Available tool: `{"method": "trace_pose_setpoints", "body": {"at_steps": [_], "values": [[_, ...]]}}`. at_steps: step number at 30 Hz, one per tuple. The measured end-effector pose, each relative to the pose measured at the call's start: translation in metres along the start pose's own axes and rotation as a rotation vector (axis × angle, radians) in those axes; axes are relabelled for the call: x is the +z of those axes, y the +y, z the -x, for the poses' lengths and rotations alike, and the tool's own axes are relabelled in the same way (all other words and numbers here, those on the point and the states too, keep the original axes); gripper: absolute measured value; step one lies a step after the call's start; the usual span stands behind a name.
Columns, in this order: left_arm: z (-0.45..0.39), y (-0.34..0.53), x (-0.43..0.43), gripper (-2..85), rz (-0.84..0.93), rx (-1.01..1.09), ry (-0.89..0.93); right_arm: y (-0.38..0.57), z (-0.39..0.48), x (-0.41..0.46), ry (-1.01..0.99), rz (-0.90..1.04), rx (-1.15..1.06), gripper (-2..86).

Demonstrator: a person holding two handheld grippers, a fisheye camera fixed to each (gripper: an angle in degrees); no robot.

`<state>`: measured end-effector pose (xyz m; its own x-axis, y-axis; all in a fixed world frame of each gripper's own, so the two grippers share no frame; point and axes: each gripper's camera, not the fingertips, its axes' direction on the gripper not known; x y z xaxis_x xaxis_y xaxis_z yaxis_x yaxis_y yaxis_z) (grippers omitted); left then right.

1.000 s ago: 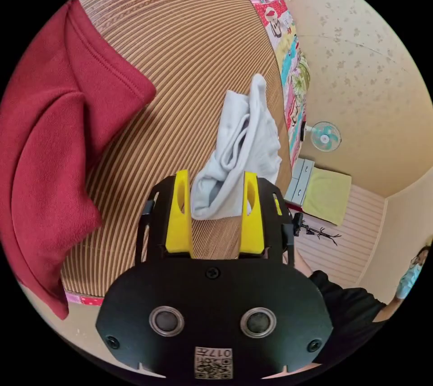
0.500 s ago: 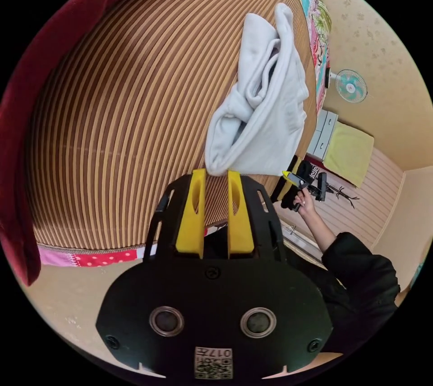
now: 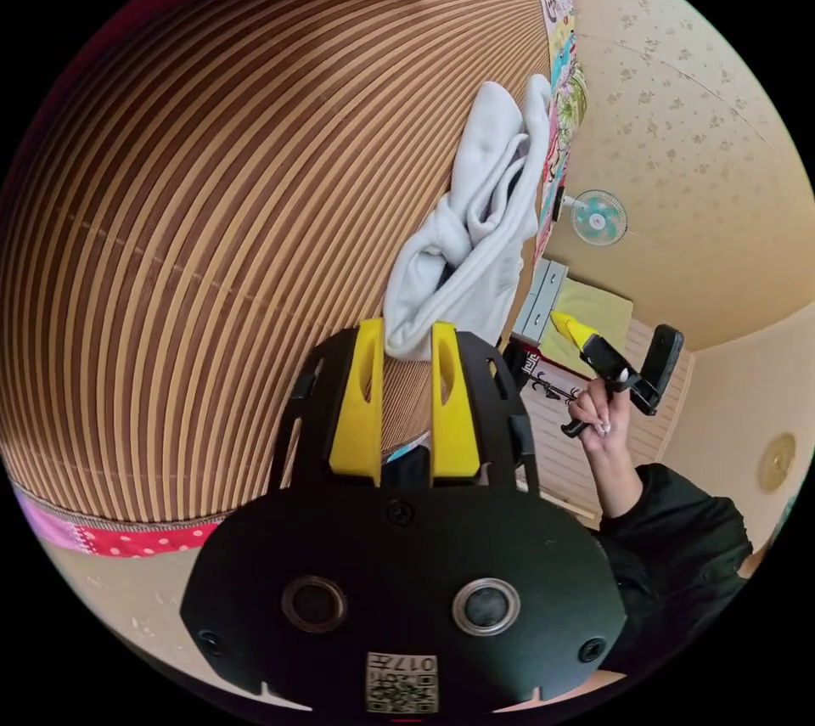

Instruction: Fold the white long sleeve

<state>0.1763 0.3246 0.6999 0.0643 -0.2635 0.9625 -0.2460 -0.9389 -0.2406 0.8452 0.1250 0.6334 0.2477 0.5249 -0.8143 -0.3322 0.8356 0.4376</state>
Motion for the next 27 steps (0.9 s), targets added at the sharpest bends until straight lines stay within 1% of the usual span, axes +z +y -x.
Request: {"method": "trace_pose_setpoints", "body": {"at_steps": [3,5,7,8,9,10,11,12,13,15,18,19,20,22,24,25,27], "values": [[-0.004,0.007,0.002,6.1,-0.014,0.113,0.034,-0.059,0.035,0.043,-0.043,0.107,0.022,15.4],[-0.008,0.016,0.002,5.7,-0.038,0.166,0.065,-0.088,0.048,0.069,-0.031,0.184,0.083,17.6],[-0.017,0.029,0.0,5.4,-0.077,0.228,0.088,-0.106,0.06,0.094,0.022,0.26,0.126,18.8],[-0.02,0.031,0.001,5.4,-0.082,0.242,0.092,-0.114,0.07,0.109,0.09,0.308,0.123,19.1],[-0.024,0.035,0.003,5.4,-0.089,0.258,0.076,-0.119,0.082,0.125,0.176,0.367,0.103,19.2],[-0.027,0.038,0.004,5.3,-0.097,0.266,0.041,-0.12,0.088,0.133,0.221,0.397,0.091,19.2],[-0.028,0.039,0.005,5.3,-0.103,0.272,0.03,-0.121,0.101,0.147,0.319,0.455,0.062,18.9],[-0.03,0.041,0.006,5.2,-0.113,0.283,0.019,-0.121,0.114,0.159,0.419,0.493,0.03,18.7],[-0.031,0.043,0.007,5.1,-0.127,0.29,0.002,-0.12,0.12,0.164,0.465,0.509,0.012,18.5],[-0.03,0.045,0.01,5.1,-0.135,0.308,-0.039,-0.113,0.138,0.185,0.628,0.58,-0.062,17.3],[-0.025,0.047,0.015,5.2,-0.122,0.343,-0.072,-0.099,0.153,0.197,0.797,0.651,-0.162,13.0],[-0.021,0.047,0.017,5.6,-0.11,0.355,-0.07,-0.096,0.156,0.195,0.815,0.654,-0.179,12.1],[-0.018,0.047,0.018,6.0,-0.103,0.36,-0.069,-0.093,0.158,0.183,0.797,0.641,-0.181,11.0],[-0.008,0.047,0.017,10.8,-0.048,0.422,-0.018,-0.093,0.151,0.147,0.677,0.573,-0.11,9.9],[-0.002,0.047,0.009,13.5,-0.008,0.473,0.008,-0.085,0.125,0.078,0.411,0.428,-0.018,9.2],[0.001,0.049,0.0,13.7,-0.004,0.512,0.0,-0.081,0.117,0.059,0.338,0.39,-0.006,9.2],[0.007,0.047,-0.011,13.7,0.012,0.555,-0.035,-0.054,0.08,-0.022,0.047,0.223,0.0,8.9]]}}
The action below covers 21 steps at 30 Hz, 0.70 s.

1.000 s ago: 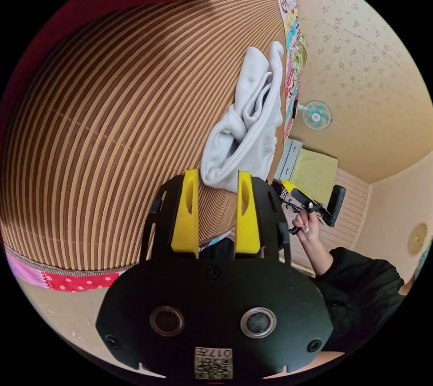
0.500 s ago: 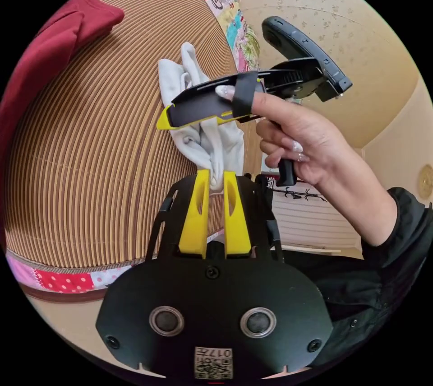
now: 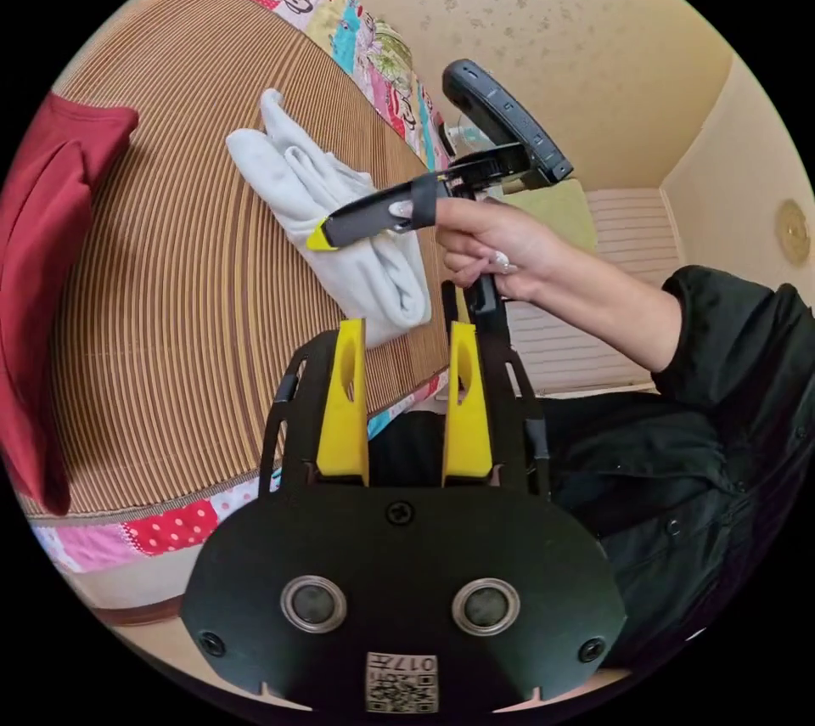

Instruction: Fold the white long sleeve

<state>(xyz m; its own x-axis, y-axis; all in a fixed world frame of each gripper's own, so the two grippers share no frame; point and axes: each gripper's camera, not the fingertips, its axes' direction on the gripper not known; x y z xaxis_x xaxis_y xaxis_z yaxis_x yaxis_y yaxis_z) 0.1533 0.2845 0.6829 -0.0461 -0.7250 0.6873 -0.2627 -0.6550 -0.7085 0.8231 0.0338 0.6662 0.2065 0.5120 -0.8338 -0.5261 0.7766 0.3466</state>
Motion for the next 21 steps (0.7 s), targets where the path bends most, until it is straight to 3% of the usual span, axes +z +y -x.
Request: {"method": "trace_pose_setpoints", "body": {"at_steps": [3,5,12,17,21], "values": [[0.021,-0.003,-0.011,13.7,0.026,-0.018,-0.044,0.067,-0.06,-0.086,-0.285,-0.203,-0.08,8.7],[0.035,-0.011,-0.012,13.6,0.025,-0.044,-0.049,0.113,-0.101,-0.132,-0.374,-0.327,-0.109,8.6],[0.052,-0.089,0.057,14.3,0.136,-0.018,-0.063,0.241,-0.266,-0.218,-0.533,-0.565,-0.061,8.7],[0.073,-0.153,0.132,16.2,0.199,-0.026,-0.084,0.251,-0.348,-0.207,-0.626,-0.503,0.171,9.3],[0.122,-0.194,0.182,16.7,0.212,-0.139,-0.129,0.24,-0.365,-0.228,-0.571,-0.405,0.277,12.8]]}}
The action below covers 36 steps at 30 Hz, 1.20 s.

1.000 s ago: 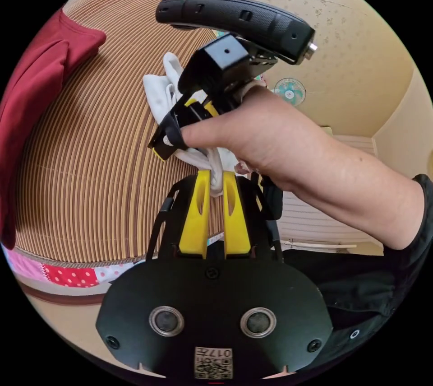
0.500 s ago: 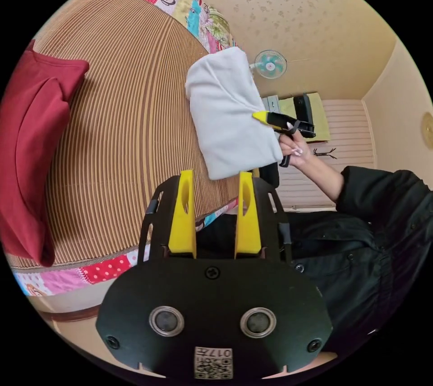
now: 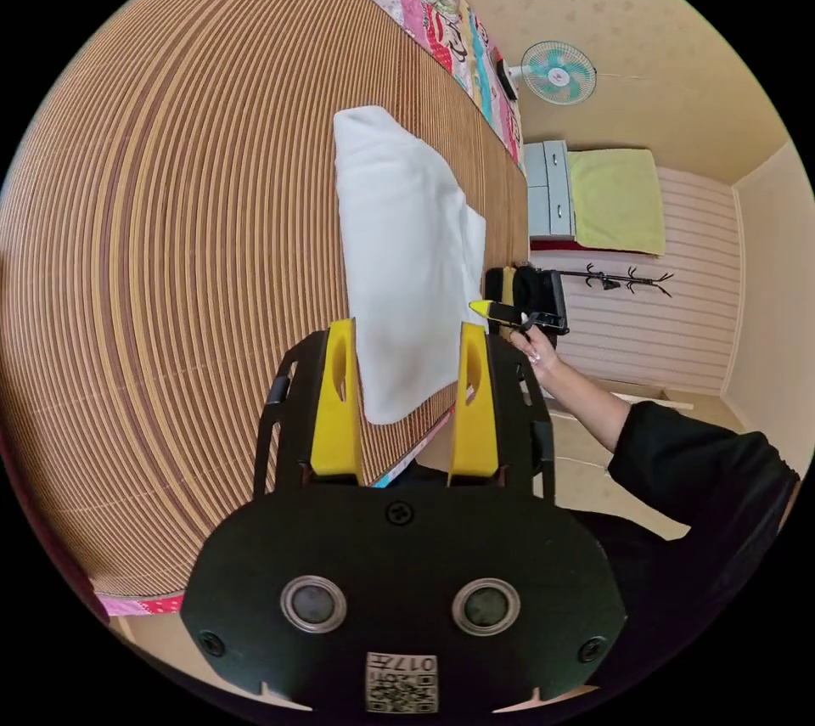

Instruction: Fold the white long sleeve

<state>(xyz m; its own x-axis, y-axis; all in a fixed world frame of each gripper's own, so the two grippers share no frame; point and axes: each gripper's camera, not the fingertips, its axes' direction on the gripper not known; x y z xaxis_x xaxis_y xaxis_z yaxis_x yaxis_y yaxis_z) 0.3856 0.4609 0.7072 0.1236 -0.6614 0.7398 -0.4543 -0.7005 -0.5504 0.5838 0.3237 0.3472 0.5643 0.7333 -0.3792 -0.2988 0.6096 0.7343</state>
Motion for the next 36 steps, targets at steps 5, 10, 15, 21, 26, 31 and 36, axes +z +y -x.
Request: {"method": "trace_pose_setpoints", "body": {"at_steps": [5,10,15,21,26,31,36], "values": [[0.04,-0.046,0.024,18.0,0.025,-0.051,-0.013,-0.014,0.046,-0.062,-0.089,-0.136,-0.009,17.5],[0.079,-0.088,0.051,18.2,0.146,-0.052,-0.025,-0.056,0.088,-0.062,-0.143,-0.073,-0.017,20.1],[0.12,-0.111,0.063,16.5,0.196,-0.104,0.099,-0.088,0.142,-0.031,-0.33,0.05,-0.028,18.3],[0.141,-0.104,0.058,13.2,0.309,-0.16,0.162,-0.073,0.232,-0.022,-0.38,0.093,-0.002,14.7],[0.077,-0.088,0.062,12.6,0.365,-0.078,0.253,-0.029,0.304,-0.093,-0.451,0.025,-0.089,13.3],[-0.048,-0.09,0.112,12.7,0.42,0.094,0.392,0.005,0.382,-0.238,-0.313,-0.024,-0.229,13.0],[-0.17,-0.119,0.187,13.0,0.416,0.256,0.481,0.022,0.453,-0.405,-0.026,-0.096,-0.297,13.1]]}}
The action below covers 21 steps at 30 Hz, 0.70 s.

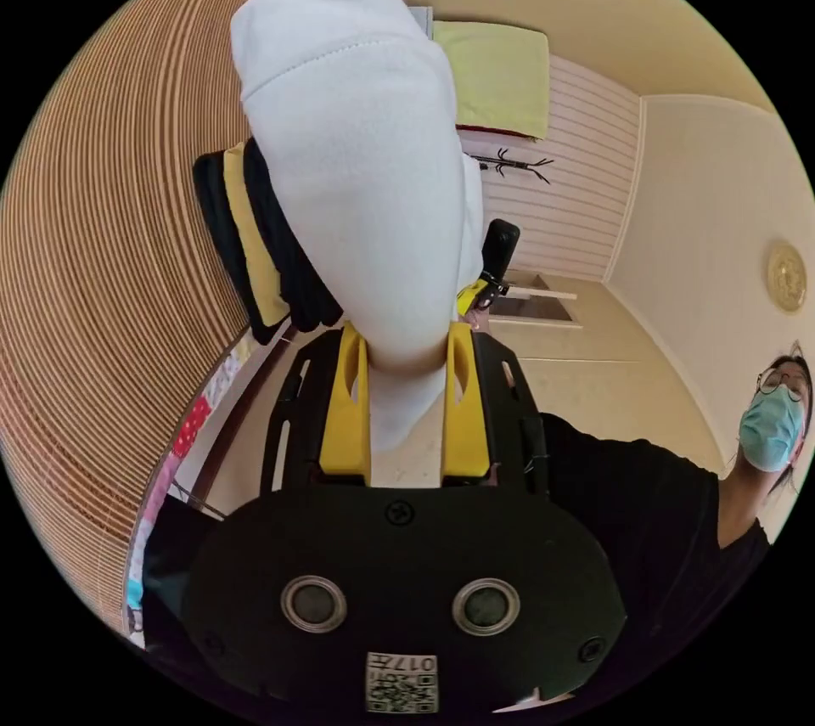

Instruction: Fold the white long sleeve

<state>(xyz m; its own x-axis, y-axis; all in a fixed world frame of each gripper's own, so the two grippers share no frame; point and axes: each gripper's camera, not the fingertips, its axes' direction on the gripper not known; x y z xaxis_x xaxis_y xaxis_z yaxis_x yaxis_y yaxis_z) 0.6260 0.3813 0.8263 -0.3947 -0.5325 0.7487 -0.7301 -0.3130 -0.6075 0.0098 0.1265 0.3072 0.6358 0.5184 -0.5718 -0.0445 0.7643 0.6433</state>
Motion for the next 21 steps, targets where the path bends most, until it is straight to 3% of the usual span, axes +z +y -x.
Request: {"method": "trace_pose_setpoints", "body": {"at_steps": [5,7,14,18,21], "values": [[-0.012,-0.08,0.083,13.4,0.007,0.088,0.059,-0.03,0.009,-0.074,0.153,-0.019,0.011,13.4],[0.017,-0.108,0.11,13.6,0.035,-0.003,0.039,-0.044,-0.003,-0.073,0.212,-0.012,0.043,13.8],[0.085,-0.12,0.135,13.7,0.164,-0.214,-0.255,-0.091,-0.12,0.07,0.338,0.048,0.403,17.8],[0.068,-0.115,0.121,13.7,0.137,-0.123,-0.272,-0.096,-0.082,0.094,0.439,-0.181,0.376,17.1],[0.061,-0.114,0.141,13.7,0.194,-0.13,-0.202,-0.101,-0.057,0.112,0.485,-0.251,0.376,16.2]]}}
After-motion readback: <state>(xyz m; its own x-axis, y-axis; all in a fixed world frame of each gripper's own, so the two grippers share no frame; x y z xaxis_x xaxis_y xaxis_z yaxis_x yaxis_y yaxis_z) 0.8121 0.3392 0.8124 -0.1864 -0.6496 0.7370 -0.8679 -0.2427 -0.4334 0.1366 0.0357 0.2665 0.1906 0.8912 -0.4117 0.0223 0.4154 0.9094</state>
